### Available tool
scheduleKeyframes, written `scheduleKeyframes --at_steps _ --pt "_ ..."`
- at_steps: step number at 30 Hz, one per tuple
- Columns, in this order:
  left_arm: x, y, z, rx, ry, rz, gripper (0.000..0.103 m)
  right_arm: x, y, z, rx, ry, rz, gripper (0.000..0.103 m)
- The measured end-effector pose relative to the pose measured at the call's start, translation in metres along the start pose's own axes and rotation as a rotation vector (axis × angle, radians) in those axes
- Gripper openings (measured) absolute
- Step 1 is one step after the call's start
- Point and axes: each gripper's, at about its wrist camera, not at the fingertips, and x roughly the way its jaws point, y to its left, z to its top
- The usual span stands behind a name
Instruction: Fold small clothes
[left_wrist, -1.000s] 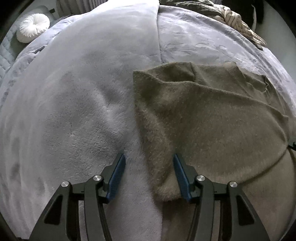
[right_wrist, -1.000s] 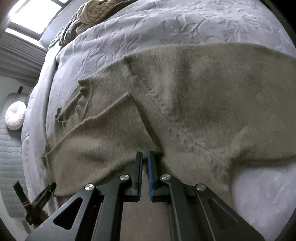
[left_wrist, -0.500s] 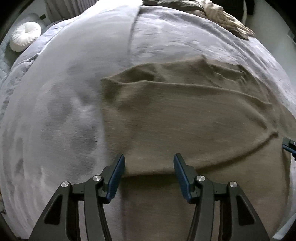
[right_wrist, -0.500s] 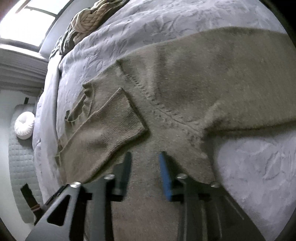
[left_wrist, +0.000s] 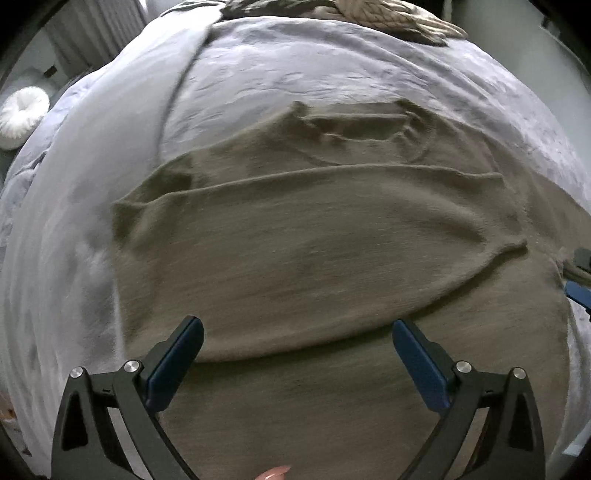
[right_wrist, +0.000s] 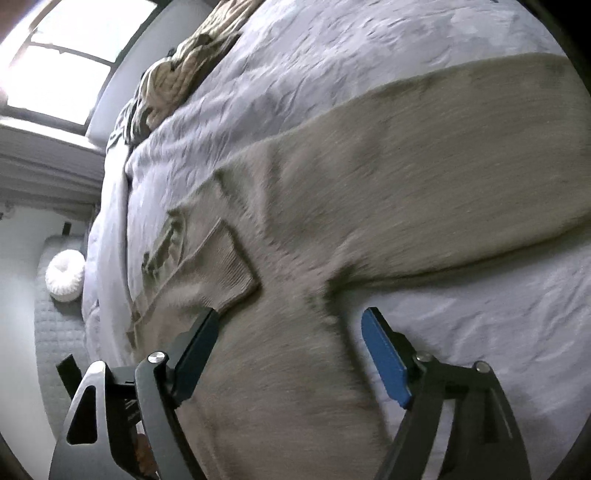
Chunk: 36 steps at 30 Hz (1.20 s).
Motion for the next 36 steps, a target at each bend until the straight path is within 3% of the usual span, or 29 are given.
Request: scheduleKeyframes --at_steps 2,11,20,25,33,34,36 --pt "0.002 -0.011 0.004 0.010 0.003 -0.002 0.102 -0.009 -0.009 0.002 0.017 -0.036 0.003 0.103" --pt "0.011 -0.067 0.020 0.088 0.035 -0.080 0.102 -0.057 -0.081 0.021 0.203 -0.138 0.019 0.103" --pt "0.013 -0.123 0.031 0.140 0.050 -0.125 0.102 -0.110 -0.160 0.044 0.406 -0.302 0.014 0.103" --pt "0.012 -0.146 0.034 0.160 0.065 -0.145 0.102 -0.116 -0.188 0.061 0.495 -0.361 0.095 0.103" --pt "0.007 -0.162 0.035 0.142 0.072 -0.173 0.102 -0.114 -0.187 0.088 0.527 -0.388 0.215 0.102" --pt "0.006 -0.162 0.035 0.136 0.068 -0.175 0.102 -0.113 -0.187 0.089 0.537 -0.385 0.216 0.100" --pt "0.004 -0.162 0.036 0.130 0.061 -0.173 0.102 -0.109 -0.186 0.090 0.564 -0.369 0.218 0.077"
